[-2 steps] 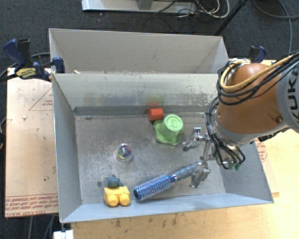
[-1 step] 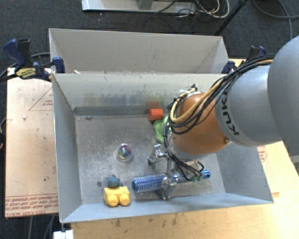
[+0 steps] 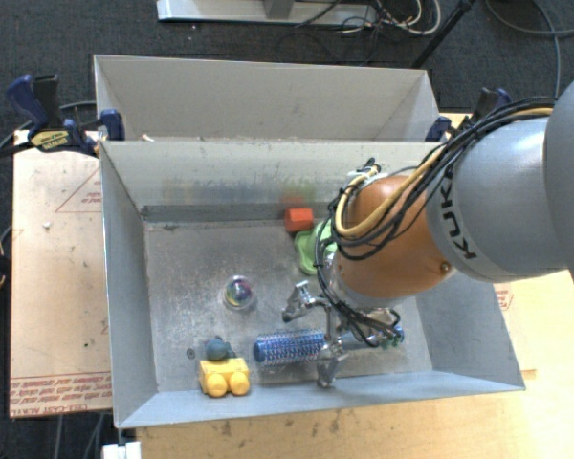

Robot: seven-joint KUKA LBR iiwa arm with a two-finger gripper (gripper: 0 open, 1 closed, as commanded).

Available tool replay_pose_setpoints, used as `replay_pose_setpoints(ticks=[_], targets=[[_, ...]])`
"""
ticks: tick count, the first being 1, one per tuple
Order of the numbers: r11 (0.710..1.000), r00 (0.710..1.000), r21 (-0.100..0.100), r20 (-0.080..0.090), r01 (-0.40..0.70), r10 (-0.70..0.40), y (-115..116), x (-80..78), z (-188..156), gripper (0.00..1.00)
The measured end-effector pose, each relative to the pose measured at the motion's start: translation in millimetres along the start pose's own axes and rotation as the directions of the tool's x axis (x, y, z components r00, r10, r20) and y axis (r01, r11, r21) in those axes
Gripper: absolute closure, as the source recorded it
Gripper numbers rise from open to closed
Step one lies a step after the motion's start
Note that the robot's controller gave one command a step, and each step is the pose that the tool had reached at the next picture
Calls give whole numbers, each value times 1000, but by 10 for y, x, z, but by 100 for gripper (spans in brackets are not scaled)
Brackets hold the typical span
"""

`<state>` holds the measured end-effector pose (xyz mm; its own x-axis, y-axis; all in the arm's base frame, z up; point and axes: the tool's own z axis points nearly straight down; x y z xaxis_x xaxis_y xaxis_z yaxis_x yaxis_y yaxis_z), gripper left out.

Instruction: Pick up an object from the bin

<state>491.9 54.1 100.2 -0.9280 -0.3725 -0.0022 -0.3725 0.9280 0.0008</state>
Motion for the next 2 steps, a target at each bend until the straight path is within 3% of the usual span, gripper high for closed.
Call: replay_pose_setpoints(ticks=[1,2], targets=[[999,999,0,-1,39,-39,-41,25,-42,0],[1000,1000,0,8,-4,4,-166,-30,266,0]])
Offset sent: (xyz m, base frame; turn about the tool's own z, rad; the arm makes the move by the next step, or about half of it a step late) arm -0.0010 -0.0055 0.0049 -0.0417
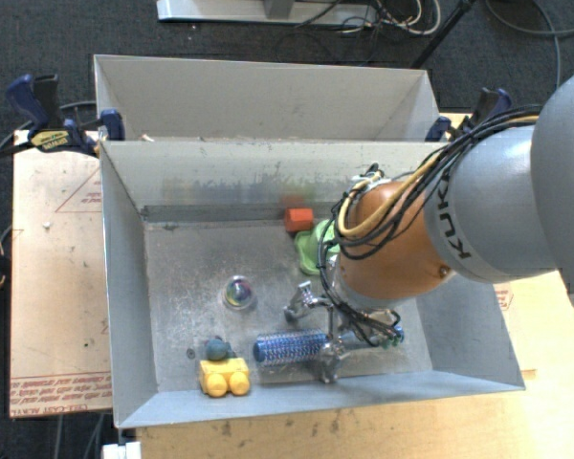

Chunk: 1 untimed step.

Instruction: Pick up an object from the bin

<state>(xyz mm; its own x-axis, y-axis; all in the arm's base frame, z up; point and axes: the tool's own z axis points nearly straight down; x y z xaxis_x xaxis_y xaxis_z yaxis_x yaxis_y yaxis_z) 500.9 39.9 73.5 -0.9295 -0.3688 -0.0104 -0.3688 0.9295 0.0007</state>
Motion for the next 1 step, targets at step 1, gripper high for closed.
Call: replay_pose_setpoints(ticks=[1], targets=[[1000,1000,0,-5,1,-1,5,-21,-18,0]])
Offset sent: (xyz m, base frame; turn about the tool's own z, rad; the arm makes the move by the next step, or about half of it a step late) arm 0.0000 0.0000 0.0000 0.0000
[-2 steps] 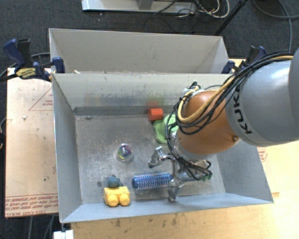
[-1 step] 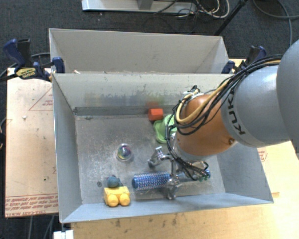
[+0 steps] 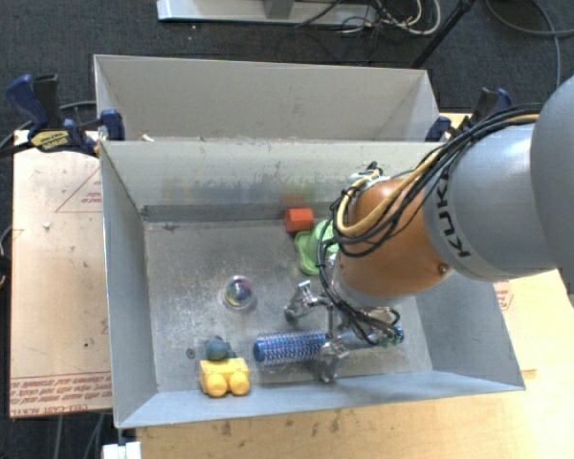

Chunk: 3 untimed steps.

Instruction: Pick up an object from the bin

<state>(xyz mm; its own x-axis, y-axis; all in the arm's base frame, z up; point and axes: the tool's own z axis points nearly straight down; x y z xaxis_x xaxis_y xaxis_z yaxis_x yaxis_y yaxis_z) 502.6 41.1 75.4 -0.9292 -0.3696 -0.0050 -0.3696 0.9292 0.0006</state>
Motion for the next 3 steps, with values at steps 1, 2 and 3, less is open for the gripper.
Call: replay_pose_setpoints(ticks=[1,2,3], targets=[[1000,1000,1,4,-1,1,-3,-15,-18,100],[1000,1000,0,-3,-2,2,2,-19,-92,100],[1000,1000,-1,-4,-2,2,5,-19,-144,100]])
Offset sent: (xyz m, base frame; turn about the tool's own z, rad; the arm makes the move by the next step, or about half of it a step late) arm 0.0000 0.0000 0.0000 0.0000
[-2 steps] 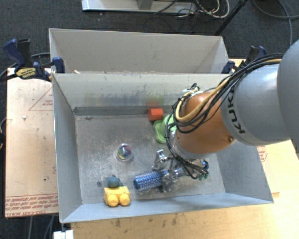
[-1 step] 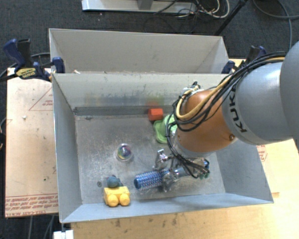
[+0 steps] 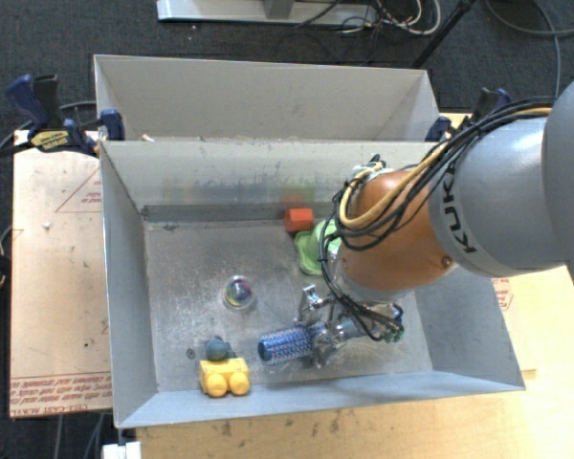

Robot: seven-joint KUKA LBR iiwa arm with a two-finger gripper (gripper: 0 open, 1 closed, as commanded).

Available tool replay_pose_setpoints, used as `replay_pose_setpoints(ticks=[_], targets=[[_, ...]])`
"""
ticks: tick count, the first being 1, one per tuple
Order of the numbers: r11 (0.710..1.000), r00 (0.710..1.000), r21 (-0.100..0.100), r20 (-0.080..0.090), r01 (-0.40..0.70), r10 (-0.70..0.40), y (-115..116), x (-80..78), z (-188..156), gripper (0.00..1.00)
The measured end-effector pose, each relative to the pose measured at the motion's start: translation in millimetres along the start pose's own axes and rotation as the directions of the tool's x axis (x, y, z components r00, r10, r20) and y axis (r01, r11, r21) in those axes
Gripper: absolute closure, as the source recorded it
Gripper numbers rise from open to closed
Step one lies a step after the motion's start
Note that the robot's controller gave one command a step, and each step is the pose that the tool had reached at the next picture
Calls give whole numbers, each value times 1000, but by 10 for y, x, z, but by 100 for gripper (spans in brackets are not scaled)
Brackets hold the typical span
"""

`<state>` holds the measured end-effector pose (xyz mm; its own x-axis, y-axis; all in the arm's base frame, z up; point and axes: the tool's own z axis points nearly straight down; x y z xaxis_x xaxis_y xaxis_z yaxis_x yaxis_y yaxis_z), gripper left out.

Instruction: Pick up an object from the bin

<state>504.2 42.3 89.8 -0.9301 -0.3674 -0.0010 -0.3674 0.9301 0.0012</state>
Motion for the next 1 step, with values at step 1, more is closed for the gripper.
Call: replay_pose_setpoints(ticks=[1], targets=[[1000,1000,2,7,-2,2,1,-23,-800,100]])
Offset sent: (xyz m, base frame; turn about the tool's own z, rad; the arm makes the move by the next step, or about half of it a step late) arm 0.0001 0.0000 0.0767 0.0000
